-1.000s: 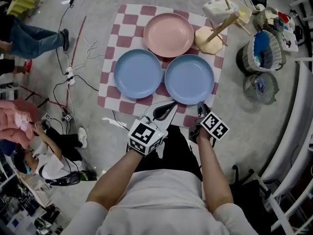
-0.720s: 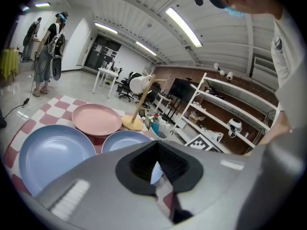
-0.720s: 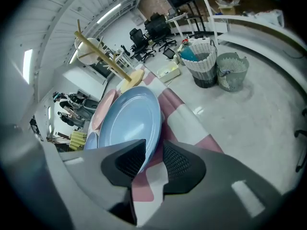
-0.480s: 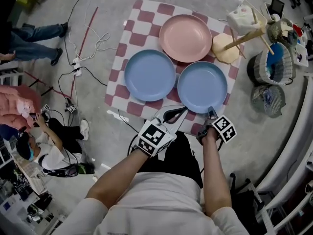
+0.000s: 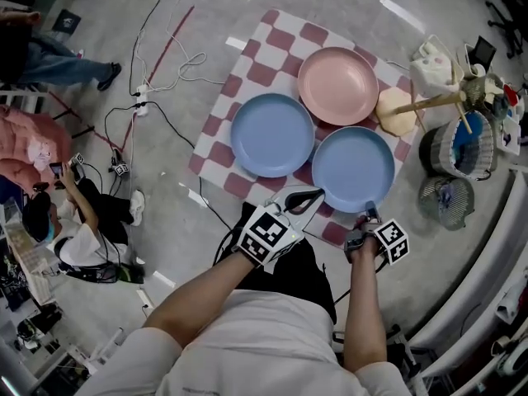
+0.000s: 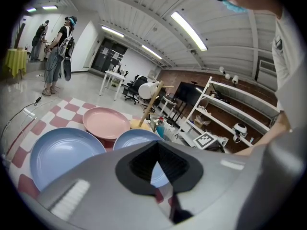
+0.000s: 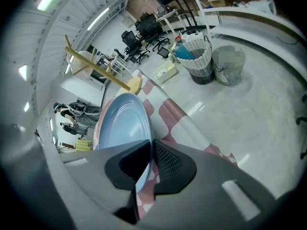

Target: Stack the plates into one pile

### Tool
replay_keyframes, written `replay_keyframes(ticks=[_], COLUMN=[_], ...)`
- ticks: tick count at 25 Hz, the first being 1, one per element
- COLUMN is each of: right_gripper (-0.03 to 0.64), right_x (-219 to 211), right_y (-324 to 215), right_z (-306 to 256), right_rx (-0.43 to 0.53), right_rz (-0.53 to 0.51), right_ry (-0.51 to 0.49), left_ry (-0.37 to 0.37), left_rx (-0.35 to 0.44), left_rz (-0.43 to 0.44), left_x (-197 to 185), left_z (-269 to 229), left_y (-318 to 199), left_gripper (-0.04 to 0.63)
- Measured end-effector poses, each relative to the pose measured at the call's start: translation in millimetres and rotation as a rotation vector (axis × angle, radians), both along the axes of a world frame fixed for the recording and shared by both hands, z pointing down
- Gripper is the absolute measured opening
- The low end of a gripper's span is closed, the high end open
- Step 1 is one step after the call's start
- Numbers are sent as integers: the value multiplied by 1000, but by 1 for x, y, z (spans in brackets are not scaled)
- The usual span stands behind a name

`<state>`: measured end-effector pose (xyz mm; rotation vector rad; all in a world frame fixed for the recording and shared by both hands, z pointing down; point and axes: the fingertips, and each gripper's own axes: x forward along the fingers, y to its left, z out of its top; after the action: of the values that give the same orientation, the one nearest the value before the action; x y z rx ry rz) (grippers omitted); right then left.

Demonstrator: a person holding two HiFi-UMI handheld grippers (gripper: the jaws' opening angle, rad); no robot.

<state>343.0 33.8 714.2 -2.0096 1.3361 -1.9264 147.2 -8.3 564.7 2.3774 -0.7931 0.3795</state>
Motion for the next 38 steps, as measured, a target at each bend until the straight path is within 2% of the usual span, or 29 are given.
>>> replay_keyframes(ticks=[7,18,28,38], right_gripper=[34,35,38,40], right_x=[-12,-102,-187,-229], right_y=[-15,-68,-90,-100], right_z=[-32,-62,-41,-14], right_rx=[56,109,53,-12], right_rz=[-57,-263,-351,-376], right_ry=[-16,-65,-86,-90], left_ry=[0,-5,4,0], left_rx=[33,89,65,21], left_rz=[-42,-166,-189,-190], left_x=[-7,-52,-96,-132], left_z=[-18,-51,-38,-16], left_y=[-3,-25,-53,-71], left_gripper=[6,6,6,6])
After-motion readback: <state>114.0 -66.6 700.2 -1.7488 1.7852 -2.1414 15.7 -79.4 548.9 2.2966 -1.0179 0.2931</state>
